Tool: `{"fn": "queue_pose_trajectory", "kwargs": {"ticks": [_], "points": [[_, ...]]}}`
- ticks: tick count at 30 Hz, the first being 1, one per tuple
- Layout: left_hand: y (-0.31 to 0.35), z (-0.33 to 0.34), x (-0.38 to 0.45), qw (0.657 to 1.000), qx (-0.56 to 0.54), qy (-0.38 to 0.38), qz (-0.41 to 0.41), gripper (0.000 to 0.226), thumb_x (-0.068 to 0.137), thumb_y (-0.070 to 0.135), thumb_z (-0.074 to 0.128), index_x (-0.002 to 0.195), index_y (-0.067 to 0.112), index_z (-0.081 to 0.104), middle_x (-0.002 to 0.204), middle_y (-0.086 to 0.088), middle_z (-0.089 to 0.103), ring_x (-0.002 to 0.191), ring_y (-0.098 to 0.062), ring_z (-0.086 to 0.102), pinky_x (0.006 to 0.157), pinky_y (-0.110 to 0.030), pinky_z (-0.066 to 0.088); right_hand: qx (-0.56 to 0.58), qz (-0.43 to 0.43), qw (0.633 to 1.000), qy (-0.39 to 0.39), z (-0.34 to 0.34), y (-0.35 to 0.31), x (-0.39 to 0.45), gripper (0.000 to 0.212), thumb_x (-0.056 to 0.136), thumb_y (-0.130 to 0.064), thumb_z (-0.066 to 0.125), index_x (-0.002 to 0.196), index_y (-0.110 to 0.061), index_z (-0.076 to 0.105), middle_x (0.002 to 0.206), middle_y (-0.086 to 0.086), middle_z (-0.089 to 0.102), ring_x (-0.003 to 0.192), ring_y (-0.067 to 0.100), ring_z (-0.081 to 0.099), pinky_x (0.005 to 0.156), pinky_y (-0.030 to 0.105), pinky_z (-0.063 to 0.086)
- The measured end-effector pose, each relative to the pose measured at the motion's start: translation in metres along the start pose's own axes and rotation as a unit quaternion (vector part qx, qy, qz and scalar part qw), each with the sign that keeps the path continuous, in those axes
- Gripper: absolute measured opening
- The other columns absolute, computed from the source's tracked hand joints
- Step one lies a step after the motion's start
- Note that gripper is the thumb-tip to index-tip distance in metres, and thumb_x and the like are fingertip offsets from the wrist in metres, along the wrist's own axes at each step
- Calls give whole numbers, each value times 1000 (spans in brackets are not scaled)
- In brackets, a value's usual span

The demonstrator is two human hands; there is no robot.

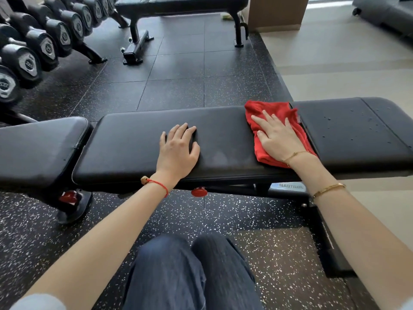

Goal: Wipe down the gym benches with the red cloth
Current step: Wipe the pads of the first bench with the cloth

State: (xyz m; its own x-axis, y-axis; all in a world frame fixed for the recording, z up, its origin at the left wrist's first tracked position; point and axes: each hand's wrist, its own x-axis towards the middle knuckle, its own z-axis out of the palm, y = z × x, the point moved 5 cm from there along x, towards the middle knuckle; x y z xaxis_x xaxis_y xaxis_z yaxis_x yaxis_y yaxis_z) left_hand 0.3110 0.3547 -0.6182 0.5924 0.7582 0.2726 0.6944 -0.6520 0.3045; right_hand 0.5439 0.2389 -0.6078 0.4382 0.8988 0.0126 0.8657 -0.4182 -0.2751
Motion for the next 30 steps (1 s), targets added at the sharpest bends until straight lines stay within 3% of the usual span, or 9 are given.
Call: {"fn": "queue_pose_trajectory", "kwargs": {"ticks": [5, 11, 15, 20, 26, 30], "points": [[-4, 5, 2, 1000, 0, -13, 3, 49, 97, 29, 45, 145, 19, 43, 155, -6, 38, 146, -24, 27, 121, -52, 15, -13, -10, 1000, 25, 4, -2, -30, 51, 101, -29, 34, 150, -35, 24, 161, -1, 14, 149, 21, 12, 121, 44, 2], [8, 6, 14, 999, -43, -12, -30, 42, 101, 23, 40, 141, 11, 47, 150, -11, 41, 144, -29, 29, 120, -52, 16, -55, 103, 986, 117, -1, 34, -57, 49, 99, -29, 35, 148, -33, 31, 159, -1, 22, 148, 24, 17, 119, 45, 3], [68, 13, 24, 996, -69, -22, 52, 46, 100, 24, 40, 144, 10, 44, 152, -8, 40, 146, -25, 27, 122, -51, 12, -33, 166, 982, 86, -9, 64, -42, 48, 101, -30, 30, 149, -34, 28, 162, -2, 13, 149, 24, 7, 119, 46, -3], [134, 40, 31, 989, -59, -76, 114, 51, 102, 28, 34, 150, 13, 33, 158, -6, 31, 149, -23, 19, 122, -50, 10, -21, 145, 989, 21, -17, 66, -15, 50, 102, -25, 26, 151, -31, 21, 163, 0, 5, 150, 23, 4, 120, 46, -5], [150, 63, 23, 988, -16, -93, 126, 54, 101, 33, 33, 151, 15, 29, 160, -10, 24, 150, -27, 14, 122, -55, 6, -30, 95, 994, 48, -13, 60, -45, 51, 102, -23, 30, 151, -30, 23, 161, 1, 14, 149, 21, 11, 120, 42, 0], [149, 66, 21, 986, -5, -98, 131, 56, 101, 35, 31, 153, 15, 26, 161, -11, 22, 151, -30, 12, 122, -56, 5, -5, 201, 976, 80, -22, 91, -54, 49, 102, -25, 28, 151, -27, 24, 161, 2, 14, 149, 20, 11, 121, 42, 1]]}}
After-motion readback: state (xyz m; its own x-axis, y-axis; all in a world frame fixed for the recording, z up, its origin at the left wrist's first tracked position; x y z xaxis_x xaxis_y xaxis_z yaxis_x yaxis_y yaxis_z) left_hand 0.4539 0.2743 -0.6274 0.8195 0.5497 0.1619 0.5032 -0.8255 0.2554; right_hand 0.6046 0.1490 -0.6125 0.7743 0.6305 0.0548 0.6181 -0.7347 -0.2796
